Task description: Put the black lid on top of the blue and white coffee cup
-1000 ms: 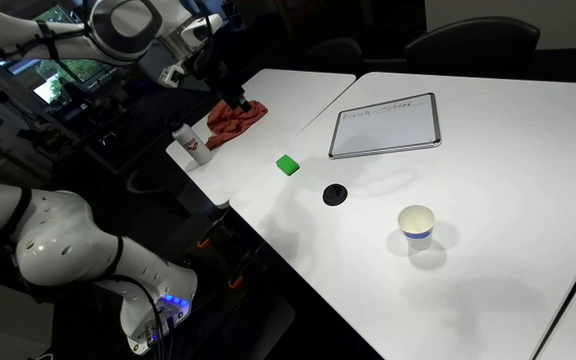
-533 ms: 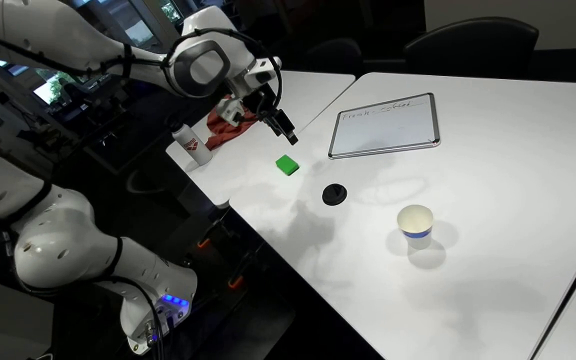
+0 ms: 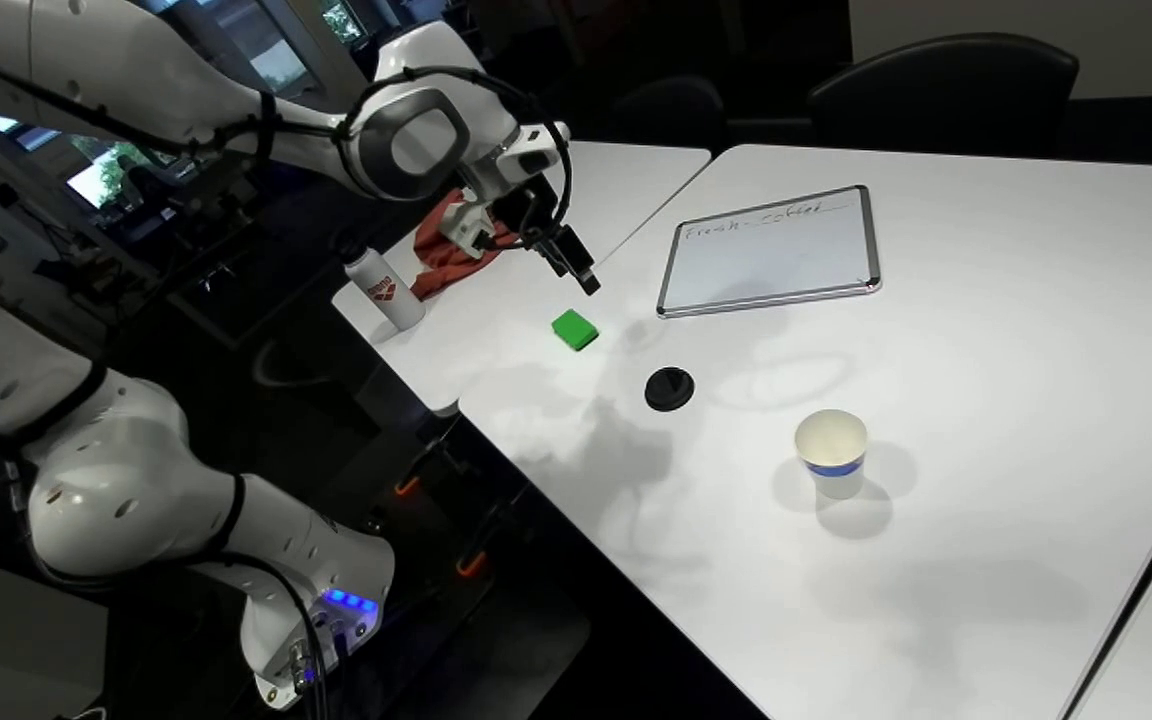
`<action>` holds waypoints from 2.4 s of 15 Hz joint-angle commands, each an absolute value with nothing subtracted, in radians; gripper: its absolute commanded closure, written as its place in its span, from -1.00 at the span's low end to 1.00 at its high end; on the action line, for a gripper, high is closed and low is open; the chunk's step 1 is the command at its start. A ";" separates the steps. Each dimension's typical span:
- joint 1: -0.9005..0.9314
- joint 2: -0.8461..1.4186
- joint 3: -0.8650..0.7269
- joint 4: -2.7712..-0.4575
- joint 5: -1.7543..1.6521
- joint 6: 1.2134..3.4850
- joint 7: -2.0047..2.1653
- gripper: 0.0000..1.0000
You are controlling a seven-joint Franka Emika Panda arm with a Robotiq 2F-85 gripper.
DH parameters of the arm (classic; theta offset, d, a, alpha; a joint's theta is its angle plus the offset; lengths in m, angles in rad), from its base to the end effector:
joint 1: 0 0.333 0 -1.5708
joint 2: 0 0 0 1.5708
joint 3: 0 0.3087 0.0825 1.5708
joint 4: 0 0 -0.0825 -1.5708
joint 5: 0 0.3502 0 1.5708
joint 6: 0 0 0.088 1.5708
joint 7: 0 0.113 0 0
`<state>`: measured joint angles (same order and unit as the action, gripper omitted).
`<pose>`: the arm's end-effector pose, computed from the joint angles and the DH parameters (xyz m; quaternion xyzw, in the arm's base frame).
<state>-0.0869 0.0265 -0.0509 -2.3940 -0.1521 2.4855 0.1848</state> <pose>0.4744 -0.0657 0.3238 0.9930 -0.1021 0.0335 0.0482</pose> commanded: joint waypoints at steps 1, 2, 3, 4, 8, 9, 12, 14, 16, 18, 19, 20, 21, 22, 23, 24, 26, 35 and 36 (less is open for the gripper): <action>-0.083 0.084 -0.075 -2.386 -0.265 2.541 0.304 -1.00; -0.082 0.102 -0.084 -2.385 -0.311 2.562 0.351 -1.00; -0.081 0.128 -0.095 -2.383 -0.335 2.587 0.374 -1.00; -0.079 0.153 -0.108 -2.380 -0.357 2.610 0.392 -1.00; -0.068 0.256 -0.164 -2.377 -0.379 2.743 0.402 -1.00; -0.065 0.279 -0.176 -2.375 -0.366 2.775 0.390 -1.00; -0.061 0.345 -0.196 -2.376 -0.312 2.864 0.348 -1.00; -0.066 0.384 -0.190 -2.371 -0.256 2.899 0.318 -1.00; -0.067 0.428 -0.185 -2.351 -0.203 2.911 0.283 -1.00; -0.061 0.465 -0.186 -2.328 -0.161 2.908 0.262 -1.00; -0.058 0.483 -0.188 -2.317 -0.144 2.905 0.255 -1.00; -0.058 0.500 -0.189 -2.302 -0.128 2.900 0.247 -1.00; -0.057 0.514 -0.190 -2.291 -0.115 2.898 0.246 -1.00; -0.056 0.529 -0.190 -2.279 -0.105 2.896 0.244 -1.00; -0.057 0.542 -0.188 -2.268 -0.093 2.896 0.242 -1.00; -0.056 0.557 -0.187 -2.253 -0.083 2.890 0.239 -1.00; -0.049 0.542 -0.195 -2.275 -0.073 2.890 0.236 -1.00; -0.068 0.572 -0.173 -2.248 -0.043 2.882 0.224 -1.00; -0.069 0.576 -0.173 -2.248 -0.038 2.886 0.223 -1.00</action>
